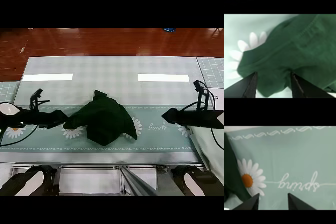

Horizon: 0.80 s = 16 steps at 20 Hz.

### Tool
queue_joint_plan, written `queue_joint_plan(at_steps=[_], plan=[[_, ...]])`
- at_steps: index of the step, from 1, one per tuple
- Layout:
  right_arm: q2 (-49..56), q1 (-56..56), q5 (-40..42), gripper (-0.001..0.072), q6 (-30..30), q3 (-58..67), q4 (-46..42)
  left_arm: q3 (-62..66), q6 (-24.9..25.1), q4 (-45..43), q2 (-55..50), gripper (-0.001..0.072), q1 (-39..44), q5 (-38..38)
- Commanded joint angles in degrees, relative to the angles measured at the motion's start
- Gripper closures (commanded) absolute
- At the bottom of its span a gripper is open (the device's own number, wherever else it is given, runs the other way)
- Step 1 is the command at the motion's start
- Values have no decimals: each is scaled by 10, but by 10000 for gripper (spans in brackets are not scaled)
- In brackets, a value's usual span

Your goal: Fold the shirts.

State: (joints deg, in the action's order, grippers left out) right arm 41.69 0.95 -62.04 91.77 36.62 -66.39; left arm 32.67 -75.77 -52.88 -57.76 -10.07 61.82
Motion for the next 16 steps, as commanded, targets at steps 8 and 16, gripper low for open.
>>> queue_joint_plan(at_steps=[8, 16], plan=[[25, 268, -9, 300, -40, 28, -48, -34, 80, 100, 19, 201, -82, 103], [31, 137, 15, 301, -81, -77, 81, -43, 121, 131, -108, 202, 61, -89]])
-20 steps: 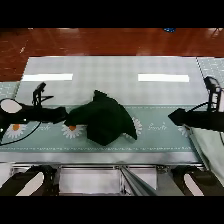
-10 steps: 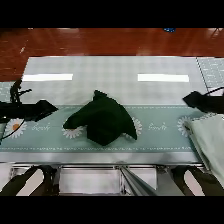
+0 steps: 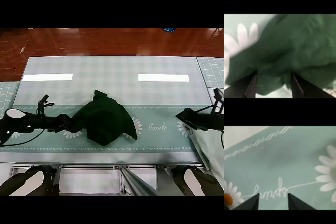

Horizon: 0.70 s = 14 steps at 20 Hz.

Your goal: Fold the shirts.

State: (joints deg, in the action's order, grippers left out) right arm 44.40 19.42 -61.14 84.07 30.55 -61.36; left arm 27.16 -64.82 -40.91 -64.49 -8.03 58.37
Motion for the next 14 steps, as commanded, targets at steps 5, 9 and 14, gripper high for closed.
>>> queue_joint_plan(at_steps=[5, 9, 14], plan=[[83, -149, 34, 300, 3, -16, 71, 63, 1, 11, -84, 676, 63, -52], [144, -203, 67, 300, -8, -16, 129, 69, 1, 10, -85, 688, 62, -41], [226, -260, 76, 301, -71, -16, 232, 69, 1, 11, -85, 688, 62, -35]])
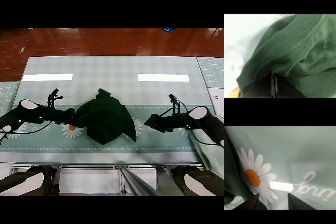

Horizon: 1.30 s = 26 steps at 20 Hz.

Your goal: Fold the shirts.

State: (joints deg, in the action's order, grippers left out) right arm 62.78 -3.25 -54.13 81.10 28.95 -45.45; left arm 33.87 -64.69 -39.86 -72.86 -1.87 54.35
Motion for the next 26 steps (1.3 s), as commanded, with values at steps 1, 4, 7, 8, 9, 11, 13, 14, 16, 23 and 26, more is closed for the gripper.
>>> queue_joint_plan(at_steps=[1, 4, 7, 8, 9, 11, 13, 14, 16, 23, 26], plan=[[55, -44, 7, 300, -58, 1, 99, 2, -1, 0, -1, 687, 1, 8], [90, -92, 7, 301, -81, 22, 139, 2, -1, 0, -1, 687, 1, 12], [122, -141, 24, 301, -81, 59, 141, 2, -1, 1, -1, 688, 1, 12], [135, -154, 31, 301, -81, 72, 141, 2, -1, 1, -1, 688, 1, 12], [147, -165, 35, 311, -81, 84, 140, 2, -1, 2, -1, 688, 1, 12], [169, -177, 31, 652, -92, 112, 138, 7, -1, 19, -1, 688, 0, 12], [166, -162, -17, 691, -124, 168, 120, 49, -1, 31, 5, 688, -5, 37], [155, -144, -51, 691, -119, 217, 86, 85, 0, 45, 13, 688, -12, 58], [120, -101, -92, 691, -57, 347, -17, 186, -1, 97, 42, 688, -32, 84], [56, 2, -206, 691, 12, 869, -118, 615, -38, 156, 91, 688, -49, 96], [-2, 2, -199, 691, -8, 940, -132, 760, -57, 151, 102, 688, -49, 139]])
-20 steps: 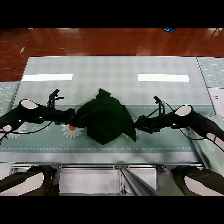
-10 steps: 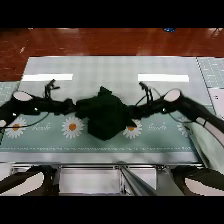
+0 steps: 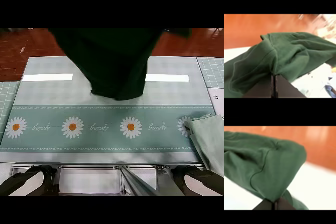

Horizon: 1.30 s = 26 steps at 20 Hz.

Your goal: Fold the shirts.

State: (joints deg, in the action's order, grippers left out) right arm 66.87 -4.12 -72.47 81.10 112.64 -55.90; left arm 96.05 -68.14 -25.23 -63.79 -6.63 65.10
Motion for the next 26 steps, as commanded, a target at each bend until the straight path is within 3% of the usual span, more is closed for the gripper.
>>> queue_joint_plan(at_steps=[1, 6, 11, 17, 20, 26], plan=[[-73, 11, -16, 691, -13, 103, -47, 178, -27, -3, 19, 688, -2, 45], [-196, 11, -20, 691, -14, 103, -174, 229, -46, -86, 101, 688, -2, 96], [-244, 11, -61, 691, -3, 102, -231, 214, -70, -110, 155, 688, -1, 150], [-216, 11, -70, 691, 10, -59, -219, 9, -79, -111, 162, 688, -1, 208], [-142, 11, -61, 691, 10, -146, -173, -151, -59, -111, 150, 688, -1, 159], [110, 11, 61, 691, 3, -187, -65, -351, -8, -111, 11, 688, -1, -66]])
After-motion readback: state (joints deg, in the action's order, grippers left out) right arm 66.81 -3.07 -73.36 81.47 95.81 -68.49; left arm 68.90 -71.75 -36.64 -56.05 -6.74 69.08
